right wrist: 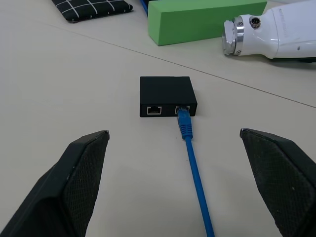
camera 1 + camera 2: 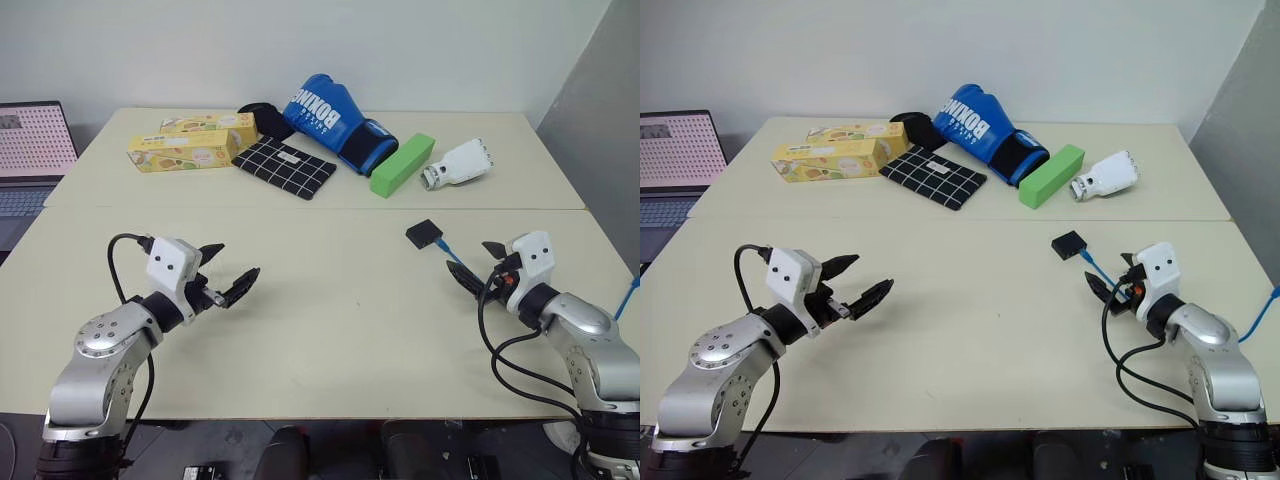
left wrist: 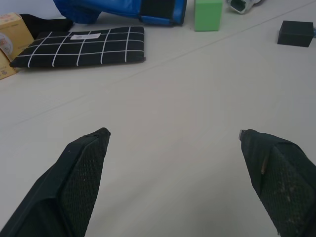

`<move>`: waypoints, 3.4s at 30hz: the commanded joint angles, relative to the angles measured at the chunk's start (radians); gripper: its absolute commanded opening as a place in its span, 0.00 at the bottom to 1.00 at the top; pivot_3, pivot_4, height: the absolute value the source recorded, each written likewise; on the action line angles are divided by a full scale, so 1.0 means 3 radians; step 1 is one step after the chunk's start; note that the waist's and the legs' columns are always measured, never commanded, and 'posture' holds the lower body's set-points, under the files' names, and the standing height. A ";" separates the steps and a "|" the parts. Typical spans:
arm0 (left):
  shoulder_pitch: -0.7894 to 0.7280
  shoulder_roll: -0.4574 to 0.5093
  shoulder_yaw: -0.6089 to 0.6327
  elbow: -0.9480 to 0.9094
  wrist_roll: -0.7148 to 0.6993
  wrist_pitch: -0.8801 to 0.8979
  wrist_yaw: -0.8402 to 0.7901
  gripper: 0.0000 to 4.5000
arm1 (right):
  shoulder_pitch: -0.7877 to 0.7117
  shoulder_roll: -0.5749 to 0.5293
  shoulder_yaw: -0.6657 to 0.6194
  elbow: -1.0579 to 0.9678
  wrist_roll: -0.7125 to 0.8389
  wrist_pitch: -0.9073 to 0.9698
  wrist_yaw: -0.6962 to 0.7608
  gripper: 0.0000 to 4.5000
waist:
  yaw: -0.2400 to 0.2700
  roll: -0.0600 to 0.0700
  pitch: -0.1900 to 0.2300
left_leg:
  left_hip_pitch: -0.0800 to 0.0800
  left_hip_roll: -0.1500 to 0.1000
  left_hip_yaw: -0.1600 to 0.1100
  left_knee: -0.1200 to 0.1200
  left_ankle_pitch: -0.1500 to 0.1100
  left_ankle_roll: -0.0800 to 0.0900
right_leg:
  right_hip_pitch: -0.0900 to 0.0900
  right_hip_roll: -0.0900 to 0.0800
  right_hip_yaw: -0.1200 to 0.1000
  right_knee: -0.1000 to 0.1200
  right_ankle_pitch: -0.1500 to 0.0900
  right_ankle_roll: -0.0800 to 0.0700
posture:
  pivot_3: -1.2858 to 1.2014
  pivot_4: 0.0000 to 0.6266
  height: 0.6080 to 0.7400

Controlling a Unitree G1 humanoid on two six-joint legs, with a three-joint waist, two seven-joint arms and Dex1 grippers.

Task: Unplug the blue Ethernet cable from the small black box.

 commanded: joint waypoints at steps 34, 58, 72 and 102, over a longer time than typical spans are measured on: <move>-0.0724 0.0190 -0.0688 -0.0608 -0.0730 0.0676 -0.0824 1.00 | -0.0828 0.0056 0.0359 0.1129 -0.0366 -0.0127 -0.0017 1.00 | -0.0010 0.0001 0.0002 | 0.0001 -0.0003 0.0010 0.0001 0.0000 0.0000 | -0.0002 0.0011 0.0007 0.0001 0.0000 0.0000 | 0.52 0.24 1.00; -0.0856 0.0171 -0.0937 -0.0331 -0.0441 0.0448 -0.1082 1.00 | -0.1495 0.0047 0.0760 0.2365 -0.0874 -0.0609 0.0265 0.46 | -0.0007 0.0001 0.0002 | 0.0003 -0.0001 0.0015 0.0003 0.0000 0.0000 | -0.0001 0.0011 0.0011 0.0002 0.0000 0.0000 | 0.52 0.24 1.00; -0.0869 0.0059 -0.0552 0.0104 -0.0700 0.0676 -0.0936 1.00 | -0.1374 -0.0378 0.1122 0.1298 -0.1219 -0.1619 0.0765 0.04 | -0.0032 0.0002 0.0003 | -0.0003 0.0000 0.0016 0.0002 0.0000 0.0001 | -0.0008 0.0002 0.0011 0.0001 0.0000 0.0000 | 0.52 0.24 1.00; -0.0910 -0.0288 -0.0239 0.0066 -0.1867 0.1624 -0.0630 0.68 | -0.1852 0.0059 0.1759 0.0740 -0.1483 -0.2912 0.1190 0.04 | -0.0002 0.0001 0.0004 | -0.0003 0.0004 0.0000 0.0005 0.0002 -0.0003 | -0.0003 -0.0002 0.0000 0.0001 0.0000 0.0000 | 0.52 0.24 1.00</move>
